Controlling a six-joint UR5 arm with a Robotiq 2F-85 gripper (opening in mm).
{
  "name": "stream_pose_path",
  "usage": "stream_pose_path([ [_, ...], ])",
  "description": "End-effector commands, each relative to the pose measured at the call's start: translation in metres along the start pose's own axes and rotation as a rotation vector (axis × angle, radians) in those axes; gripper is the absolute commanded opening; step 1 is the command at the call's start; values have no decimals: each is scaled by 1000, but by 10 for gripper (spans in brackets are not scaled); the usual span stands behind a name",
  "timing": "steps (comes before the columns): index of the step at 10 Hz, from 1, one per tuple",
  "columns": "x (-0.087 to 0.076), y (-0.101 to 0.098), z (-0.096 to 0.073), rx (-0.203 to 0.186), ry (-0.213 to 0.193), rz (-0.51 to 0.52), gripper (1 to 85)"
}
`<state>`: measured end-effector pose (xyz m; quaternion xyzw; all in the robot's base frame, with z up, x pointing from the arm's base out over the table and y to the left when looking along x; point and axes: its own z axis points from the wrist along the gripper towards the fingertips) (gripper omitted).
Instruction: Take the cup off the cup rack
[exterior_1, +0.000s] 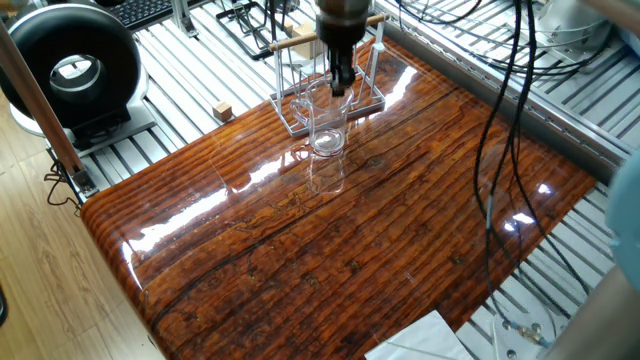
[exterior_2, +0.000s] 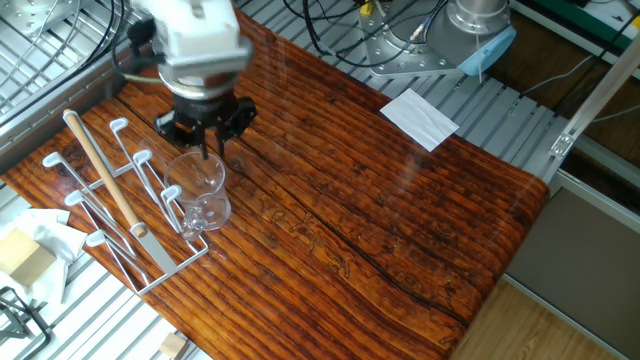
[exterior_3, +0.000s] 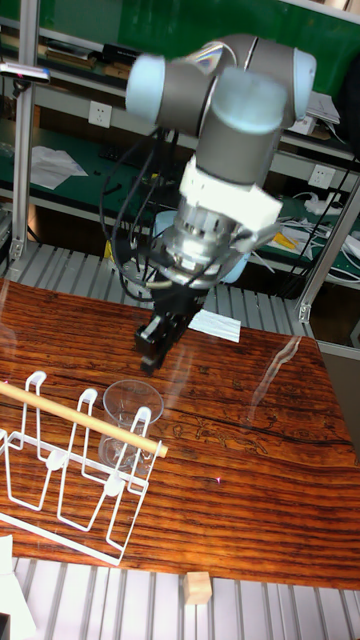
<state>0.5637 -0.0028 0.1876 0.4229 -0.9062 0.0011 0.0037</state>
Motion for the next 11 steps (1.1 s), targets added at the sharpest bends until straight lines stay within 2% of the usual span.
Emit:
stream_pose_path([
  [1, -32, 23, -40, -94, 32, 242, 13],
  [2, -40, 19, -48, -54, 61, 295, 13],
  [3, -49, 19, -52, -37, 67, 340, 13],
  [4, -62, 13, -52, -16, 31, 374, 13],
  [6, -86, 16, -57, -53, -6, 430, 13],
  [9, -102, -7, -55, -13, -54, 411, 13],
  [11, -107, -12, -54, -11, -74, 397, 13],
])
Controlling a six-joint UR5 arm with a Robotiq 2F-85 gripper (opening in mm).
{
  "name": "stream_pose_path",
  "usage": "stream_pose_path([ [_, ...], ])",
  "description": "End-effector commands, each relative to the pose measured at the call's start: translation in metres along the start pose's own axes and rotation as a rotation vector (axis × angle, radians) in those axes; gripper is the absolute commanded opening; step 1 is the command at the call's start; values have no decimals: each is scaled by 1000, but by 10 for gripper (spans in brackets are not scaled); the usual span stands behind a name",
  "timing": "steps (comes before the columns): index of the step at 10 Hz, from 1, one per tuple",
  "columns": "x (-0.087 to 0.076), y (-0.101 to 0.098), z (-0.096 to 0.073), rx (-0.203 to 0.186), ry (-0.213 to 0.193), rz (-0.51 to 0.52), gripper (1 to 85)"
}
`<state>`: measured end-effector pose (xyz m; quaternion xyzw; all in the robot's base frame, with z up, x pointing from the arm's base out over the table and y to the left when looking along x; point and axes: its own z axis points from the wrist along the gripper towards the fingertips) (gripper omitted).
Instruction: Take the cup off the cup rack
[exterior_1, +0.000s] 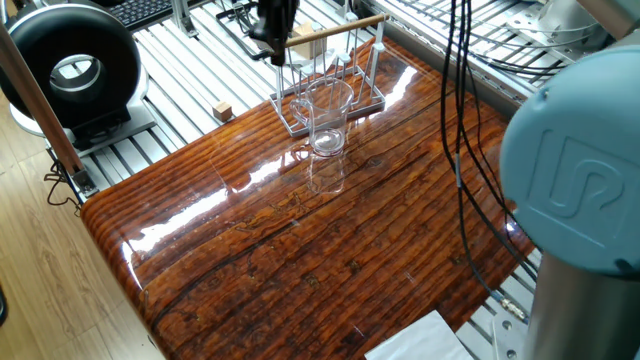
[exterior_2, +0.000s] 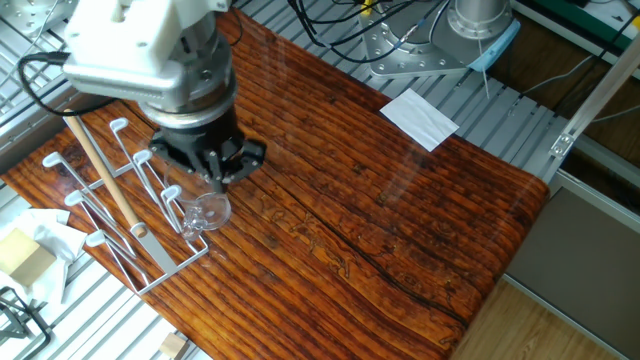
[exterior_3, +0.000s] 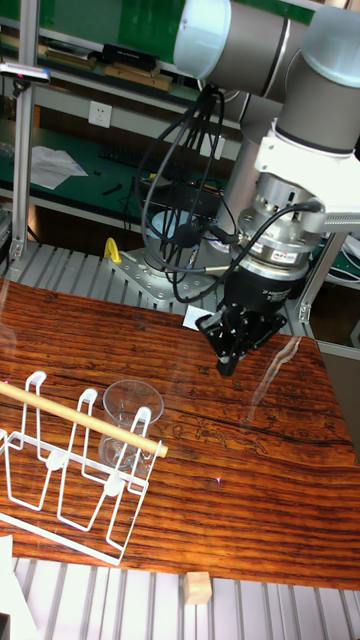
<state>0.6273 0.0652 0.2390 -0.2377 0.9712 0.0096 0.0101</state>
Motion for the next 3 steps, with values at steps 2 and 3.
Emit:
stream_pose_path([
  [2, -13, 8, -5, -38, -35, -11, 13],
  [3, -10, 12, -5, -53, -27, -17, 13],
])
